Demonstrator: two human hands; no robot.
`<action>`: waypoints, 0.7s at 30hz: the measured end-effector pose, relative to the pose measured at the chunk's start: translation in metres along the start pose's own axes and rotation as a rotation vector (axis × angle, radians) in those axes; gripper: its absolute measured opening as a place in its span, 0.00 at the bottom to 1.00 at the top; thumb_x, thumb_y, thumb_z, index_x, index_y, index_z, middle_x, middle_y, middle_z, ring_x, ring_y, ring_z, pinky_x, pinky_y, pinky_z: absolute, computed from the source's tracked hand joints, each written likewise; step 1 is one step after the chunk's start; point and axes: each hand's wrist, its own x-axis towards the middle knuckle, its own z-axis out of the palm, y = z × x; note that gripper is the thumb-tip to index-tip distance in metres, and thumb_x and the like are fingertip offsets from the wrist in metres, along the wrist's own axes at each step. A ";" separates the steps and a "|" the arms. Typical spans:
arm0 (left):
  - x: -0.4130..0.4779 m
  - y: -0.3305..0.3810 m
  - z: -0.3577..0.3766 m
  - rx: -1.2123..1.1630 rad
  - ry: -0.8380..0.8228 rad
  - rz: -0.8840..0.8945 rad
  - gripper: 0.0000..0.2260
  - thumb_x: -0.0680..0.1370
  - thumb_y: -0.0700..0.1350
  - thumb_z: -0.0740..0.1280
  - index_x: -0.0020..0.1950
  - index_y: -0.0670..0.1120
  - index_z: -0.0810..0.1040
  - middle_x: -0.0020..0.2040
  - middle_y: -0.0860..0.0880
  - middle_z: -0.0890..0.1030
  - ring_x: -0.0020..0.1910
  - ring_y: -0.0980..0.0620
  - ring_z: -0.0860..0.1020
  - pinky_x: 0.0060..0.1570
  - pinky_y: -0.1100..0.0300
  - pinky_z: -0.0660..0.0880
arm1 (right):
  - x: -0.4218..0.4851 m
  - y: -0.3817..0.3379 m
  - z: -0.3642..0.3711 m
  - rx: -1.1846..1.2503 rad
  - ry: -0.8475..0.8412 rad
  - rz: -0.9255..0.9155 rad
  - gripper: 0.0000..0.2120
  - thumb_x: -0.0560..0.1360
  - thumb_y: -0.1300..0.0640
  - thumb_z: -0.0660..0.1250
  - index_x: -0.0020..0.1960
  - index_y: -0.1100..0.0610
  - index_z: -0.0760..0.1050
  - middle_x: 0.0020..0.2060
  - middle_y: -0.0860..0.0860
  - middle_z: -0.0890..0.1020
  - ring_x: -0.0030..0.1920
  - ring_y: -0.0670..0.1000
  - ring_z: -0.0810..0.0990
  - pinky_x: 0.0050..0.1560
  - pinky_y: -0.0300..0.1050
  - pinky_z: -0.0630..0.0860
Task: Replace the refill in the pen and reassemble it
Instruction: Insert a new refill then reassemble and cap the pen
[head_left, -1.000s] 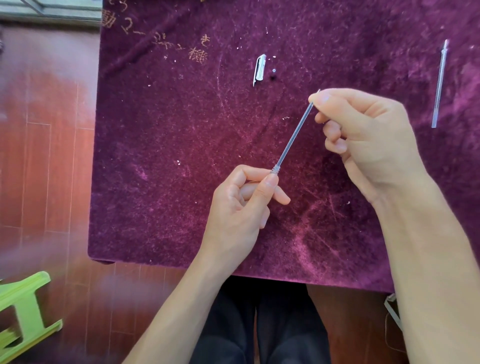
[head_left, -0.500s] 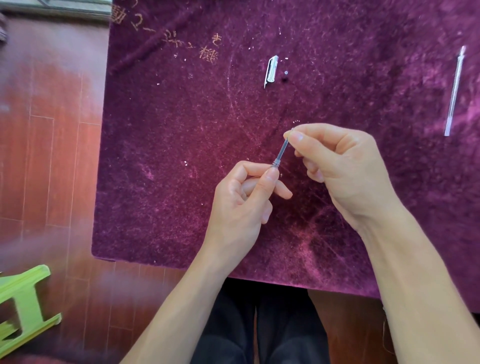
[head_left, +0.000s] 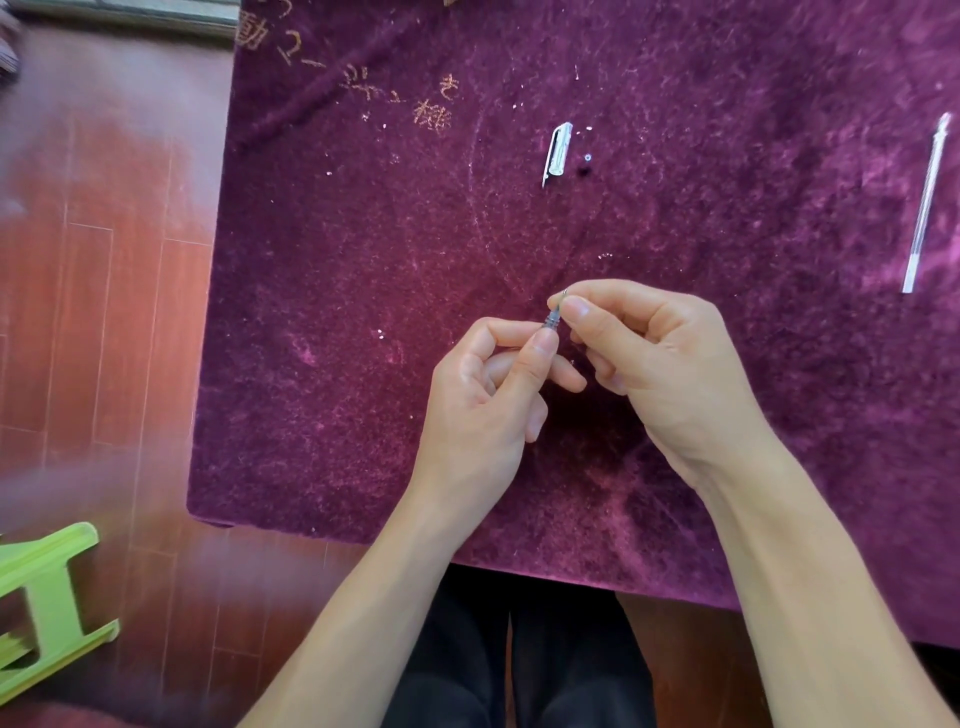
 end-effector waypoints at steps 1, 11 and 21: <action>0.000 0.000 0.000 0.000 0.001 0.000 0.08 0.85 0.43 0.64 0.56 0.39 0.78 0.39 0.46 0.86 0.23 0.57 0.70 0.27 0.67 0.70 | 0.000 0.000 0.000 0.000 0.001 0.004 0.07 0.83 0.58 0.71 0.51 0.55 0.88 0.32 0.41 0.82 0.32 0.46 0.70 0.31 0.37 0.69; 0.007 0.005 0.005 -0.046 0.008 -0.021 0.09 0.84 0.46 0.65 0.56 0.41 0.79 0.40 0.47 0.86 0.24 0.58 0.70 0.29 0.68 0.70 | 0.011 -0.008 -0.013 -0.045 -0.024 0.032 0.08 0.83 0.54 0.71 0.54 0.49 0.89 0.34 0.45 0.81 0.34 0.47 0.72 0.32 0.36 0.71; 0.020 0.014 0.010 -0.091 0.036 -0.020 0.07 0.84 0.47 0.65 0.54 0.43 0.78 0.40 0.48 0.86 0.24 0.58 0.69 0.29 0.69 0.70 | 0.084 -0.032 -0.025 -0.622 0.348 -0.290 0.09 0.79 0.51 0.74 0.58 0.49 0.88 0.43 0.45 0.82 0.32 0.37 0.76 0.45 0.25 0.71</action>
